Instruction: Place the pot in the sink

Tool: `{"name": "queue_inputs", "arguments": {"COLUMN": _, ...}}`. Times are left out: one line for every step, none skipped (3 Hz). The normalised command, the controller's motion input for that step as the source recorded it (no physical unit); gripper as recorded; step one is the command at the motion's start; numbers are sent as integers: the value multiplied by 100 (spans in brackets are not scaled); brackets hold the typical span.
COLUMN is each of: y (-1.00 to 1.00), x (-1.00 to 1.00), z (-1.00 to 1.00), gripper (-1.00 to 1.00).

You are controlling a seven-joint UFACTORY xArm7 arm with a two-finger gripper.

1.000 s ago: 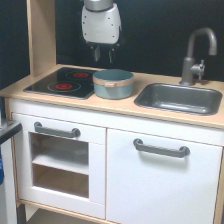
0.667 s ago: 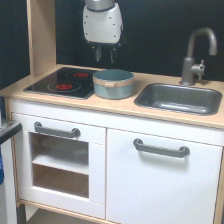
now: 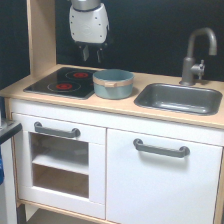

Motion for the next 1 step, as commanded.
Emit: {"name": "queue_inputs", "arguments": {"y": -15, "x": 28, "z": 50, "gripper": 98}}
